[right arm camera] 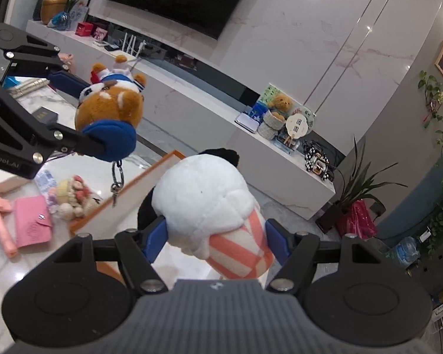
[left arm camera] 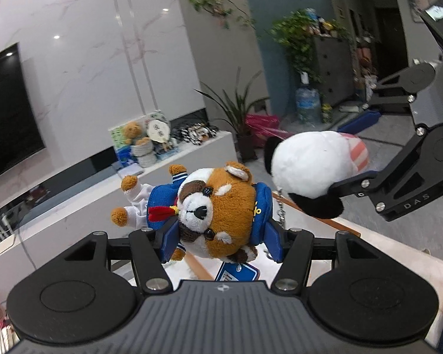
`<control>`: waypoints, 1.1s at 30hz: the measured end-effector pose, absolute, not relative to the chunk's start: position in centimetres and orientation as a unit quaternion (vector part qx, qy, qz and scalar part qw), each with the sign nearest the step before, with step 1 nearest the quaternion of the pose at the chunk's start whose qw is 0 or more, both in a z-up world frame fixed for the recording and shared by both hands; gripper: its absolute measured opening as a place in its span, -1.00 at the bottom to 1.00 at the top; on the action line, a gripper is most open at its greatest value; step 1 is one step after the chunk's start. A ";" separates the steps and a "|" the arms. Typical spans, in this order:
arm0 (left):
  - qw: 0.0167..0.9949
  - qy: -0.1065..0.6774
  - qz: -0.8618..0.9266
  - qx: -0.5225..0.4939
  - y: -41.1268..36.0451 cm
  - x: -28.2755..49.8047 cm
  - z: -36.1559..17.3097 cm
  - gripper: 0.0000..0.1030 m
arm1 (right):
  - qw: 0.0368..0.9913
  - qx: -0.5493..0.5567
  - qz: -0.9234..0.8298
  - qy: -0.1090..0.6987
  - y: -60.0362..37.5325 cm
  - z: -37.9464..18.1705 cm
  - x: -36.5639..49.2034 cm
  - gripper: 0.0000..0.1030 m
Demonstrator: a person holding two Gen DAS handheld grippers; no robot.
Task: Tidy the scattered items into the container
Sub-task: 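Carry both plushes over the orange box and lower them inside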
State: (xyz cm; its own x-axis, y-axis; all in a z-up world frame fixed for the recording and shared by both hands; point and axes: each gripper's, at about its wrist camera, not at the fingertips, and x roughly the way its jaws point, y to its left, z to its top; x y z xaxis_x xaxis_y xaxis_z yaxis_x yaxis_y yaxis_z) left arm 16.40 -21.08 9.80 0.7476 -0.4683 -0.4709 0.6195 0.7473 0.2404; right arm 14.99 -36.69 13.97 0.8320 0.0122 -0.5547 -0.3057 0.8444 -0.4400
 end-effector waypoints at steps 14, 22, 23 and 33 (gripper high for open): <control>0.873 0.244 -0.334 0.258 -24.8 19.6 3.5 0.33 | 0.900 -0.265 0.095 0.333 -37.6 7.8 19.6 0.41; 0.847 0.282 -0.349 0.285 -25.4 21.1 0.5 0.33 | 0.881 -0.269 0.120 0.371 -37.2 4.6 22.1 0.41; 0.844 0.285 -0.348 0.291 -25.6 21.2 0.2 0.33 | 0.878 -0.271 0.123 0.374 -37.1 4.2 22.3 0.41; 0.817 0.319 -0.360 0.318 -26.1 23.1 -1.6 0.33 | 0.861 -0.282 0.141 0.400 -36.9 1.6 23.9 0.41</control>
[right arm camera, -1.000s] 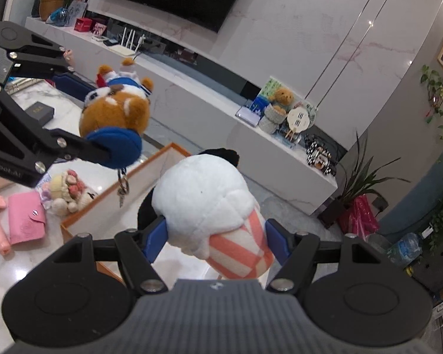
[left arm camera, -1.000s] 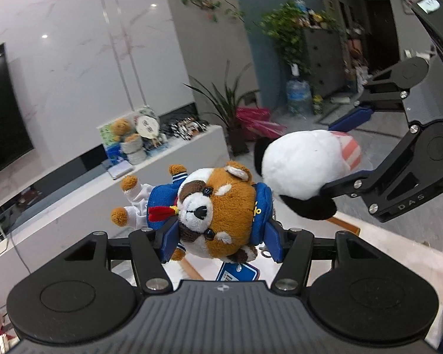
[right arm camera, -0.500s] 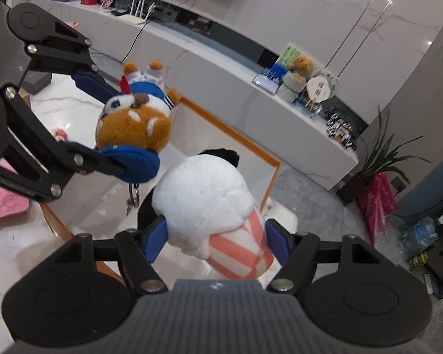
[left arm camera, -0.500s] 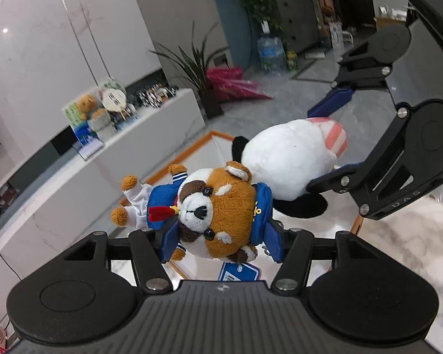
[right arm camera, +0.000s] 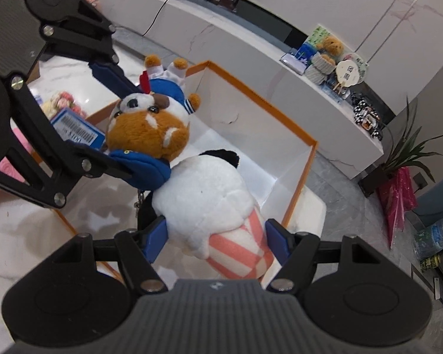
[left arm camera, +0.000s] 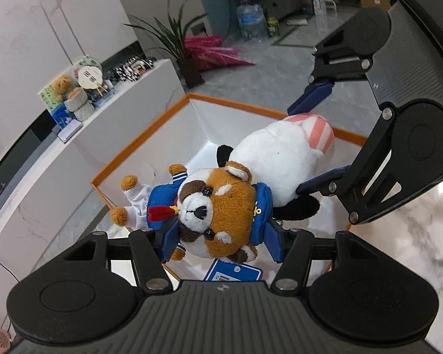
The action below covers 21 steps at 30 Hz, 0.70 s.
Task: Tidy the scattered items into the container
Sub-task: 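Carry both plushes over the orange box and lower them inside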
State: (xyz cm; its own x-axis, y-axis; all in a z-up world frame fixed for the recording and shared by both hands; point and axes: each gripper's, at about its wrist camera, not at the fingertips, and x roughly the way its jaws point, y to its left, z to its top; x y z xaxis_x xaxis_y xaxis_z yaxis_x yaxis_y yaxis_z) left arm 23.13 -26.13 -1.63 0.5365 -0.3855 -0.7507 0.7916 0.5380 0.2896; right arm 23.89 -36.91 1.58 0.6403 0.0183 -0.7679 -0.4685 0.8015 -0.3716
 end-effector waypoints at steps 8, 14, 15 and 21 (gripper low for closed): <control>0.779 0.356 -0.383 0.346 -26.8 23.7 -3.1 0.33 | 0.844 -0.283 0.157 0.428 -37.0 0.3 24.0 0.41; 0.752 0.393 -0.397 0.348 -27.0 24.2 -3.8 0.33 | 0.832 -0.261 0.174 0.459 -37.6 -0.1 24.3 0.41; 0.747 0.401 -0.399 0.348 -27.1 24.4 -3.8 0.33 | 0.828 -0.257 0.177 0.466 -37.7 -0.1 24.5 0.41; 0.725 0.459 -0.398 0.324 -27.4 26.0 -4.0 0.39 | 0.802 -0.230 0.197 0.515 -38.6 -0.5 26.3 0.43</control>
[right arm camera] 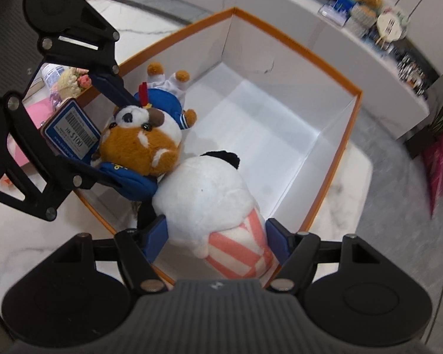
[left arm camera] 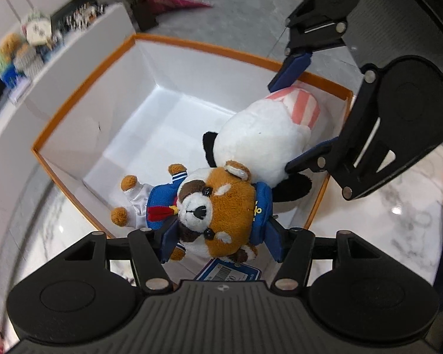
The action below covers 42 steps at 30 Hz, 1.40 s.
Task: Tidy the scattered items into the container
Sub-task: 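Carry both plushes over the orange box and lower them inside, then open both tools to release the plushes into the orange box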
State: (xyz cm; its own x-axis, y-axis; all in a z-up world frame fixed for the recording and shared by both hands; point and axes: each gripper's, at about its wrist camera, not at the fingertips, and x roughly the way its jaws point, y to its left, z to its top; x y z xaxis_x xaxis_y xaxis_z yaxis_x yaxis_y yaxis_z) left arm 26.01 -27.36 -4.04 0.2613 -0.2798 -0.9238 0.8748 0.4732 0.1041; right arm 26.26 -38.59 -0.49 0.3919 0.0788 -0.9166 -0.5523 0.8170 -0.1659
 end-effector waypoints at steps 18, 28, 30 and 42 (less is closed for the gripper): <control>0.706 0.519 -0.384 0.290 -28.4 26.8 -4.1 0.46 | 0.788 -0.209 0.195 0.545 -39.8 -1.2 27.1 0.46; 0.717 0.508 -0.382 0.286 -28.0 26.3 -2.3 0.52 | 0.798 -0.205 0.195 0.533 -40.3 -0.3 26.3 0.50; 0.721 0.504 -0.381 0.285 -27.7 26.1 -1.8 0.53 | 0.800 -0.206 0.195 0.529 -40.3 -0.3 26.3 0.50; 0.750 0.475 -0.365 0.280 -23.5 23.7 3.4 0.53 | 0.818 -0.210 0.195 0.499 -38.9 2.7 24.9 0.51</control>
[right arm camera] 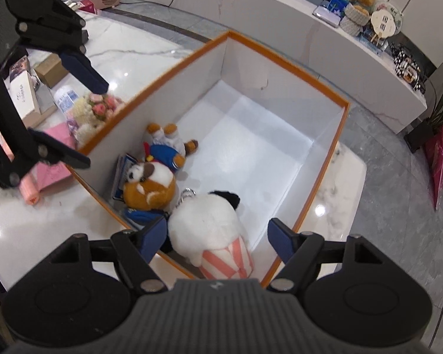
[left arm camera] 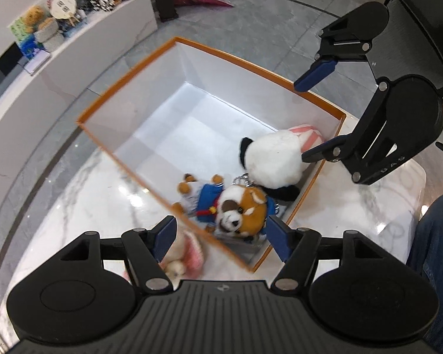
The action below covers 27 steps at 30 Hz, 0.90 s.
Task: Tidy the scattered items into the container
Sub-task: 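Open both tools to release the plushes into the orange box, then move both tools back to the table toward the white box and pink selfie stick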
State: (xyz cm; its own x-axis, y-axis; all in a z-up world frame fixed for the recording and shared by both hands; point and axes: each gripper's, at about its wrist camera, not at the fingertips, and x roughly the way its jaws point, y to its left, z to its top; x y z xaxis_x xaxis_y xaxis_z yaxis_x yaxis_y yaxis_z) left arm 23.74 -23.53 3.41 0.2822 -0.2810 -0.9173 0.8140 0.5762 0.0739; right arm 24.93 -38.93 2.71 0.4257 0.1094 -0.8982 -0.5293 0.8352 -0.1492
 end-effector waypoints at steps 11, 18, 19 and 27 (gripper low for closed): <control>0.784 0.468 -0.303 0.273 -13.1 21.4 7.7 0.53 | 0.829 -0.231 0.220 0.458 -34.2 7.0 22.5 0.58; 0.797 0.467 -0.277 0.264 -6.3 20.5 8.6 0.53 | 0.829 -0.243 0.244 0.441 -30.3 8.5 21.2 0.63; 0.797 0.465 -0.279 0.265 -5.5 20.4 8.6 0.53 | 0.827 -0.245 0.248 0.441 -29.7 8.5 21.1 0.63; 0.765 0.469 -0.290 0.334 -2.4 19.6 4.8 0.53 | 0.807 -0.262 0.277 0.452 -25.4 6.7 20.1 0.63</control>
